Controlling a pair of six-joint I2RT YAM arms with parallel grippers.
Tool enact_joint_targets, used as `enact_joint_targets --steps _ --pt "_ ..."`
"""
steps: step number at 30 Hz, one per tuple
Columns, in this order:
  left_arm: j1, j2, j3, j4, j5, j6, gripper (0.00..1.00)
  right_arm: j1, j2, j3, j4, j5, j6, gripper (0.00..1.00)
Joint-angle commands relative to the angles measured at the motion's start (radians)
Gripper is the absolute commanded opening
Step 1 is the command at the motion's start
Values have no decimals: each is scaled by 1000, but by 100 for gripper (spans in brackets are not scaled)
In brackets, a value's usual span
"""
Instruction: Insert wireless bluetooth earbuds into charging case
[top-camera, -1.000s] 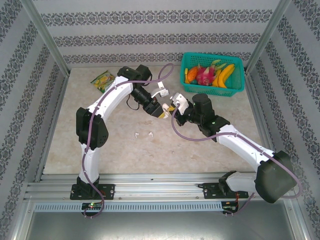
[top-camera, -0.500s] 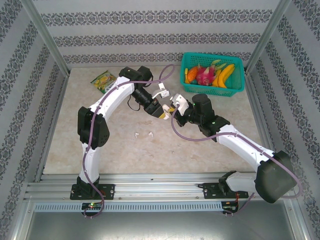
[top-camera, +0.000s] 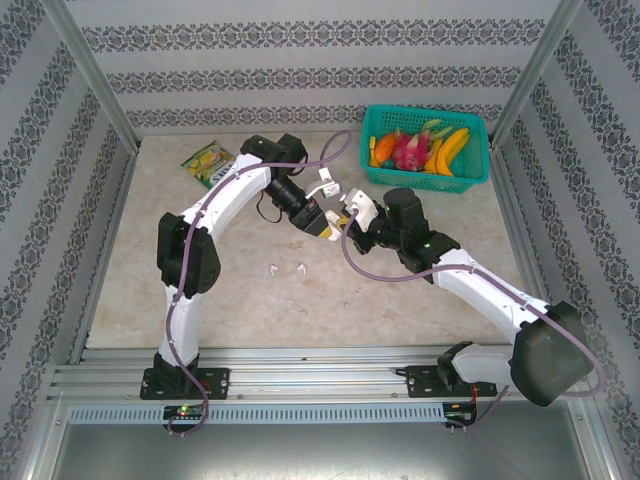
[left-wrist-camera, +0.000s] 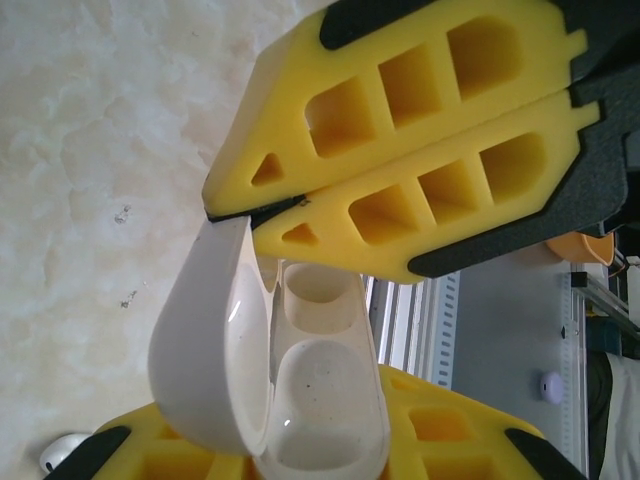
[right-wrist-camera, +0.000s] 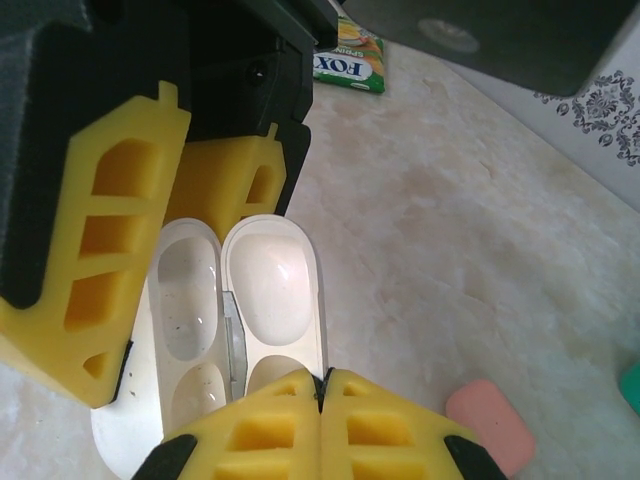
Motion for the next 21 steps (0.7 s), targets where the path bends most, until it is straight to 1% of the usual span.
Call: enact_joint_targets --steps 1,2,3,5,7,8,10,13,15,16,17,18,21 --pt "-10 13 7 -38 16 25 17 11 -19 46 37 28 -3 0" --pt "-9 9 3 -29 12 21 15 11 -22 48 36 45 5 0" --pt "-8 6 -1 -20 10 18 13 11 -26 50 34 61 12 3" --pt "-8 -6 -16 11 2 7 9 7 -36 53 27 94 27 24" --pt "-6 -21 -34 50 -7 -8 3 -1 -51 53 16 118 49 38" --pt "-1 -31 -47 78 -9 -20 0 -8 -60 54 8 125 63 44" --pt "10 -56 -76 138 -11 -49 0 -25 -84 49 -8 132 90 54" --pt "34 -108 -139 257 -8 -102 0 -52 -127 36 -35 135 131 63" --pt "52 -151 -192 351 -25 -146 0 -68 -155 26 -51 139 159 70" --pt "58 -175 -220 402 -35 -168 0 -75 -167 22 -55 150 180 77" --pt "63 -199 -249 453 -49 -189 0 -81 -177 20 -65 167 206 90" --pt "64 -222 -275 498 -67 -207 0 -87 -181 24 -78 172 231 98" --pt "65 -302 -375 662 -139 -266 0 -134 -172 77 -194 128 291 98"
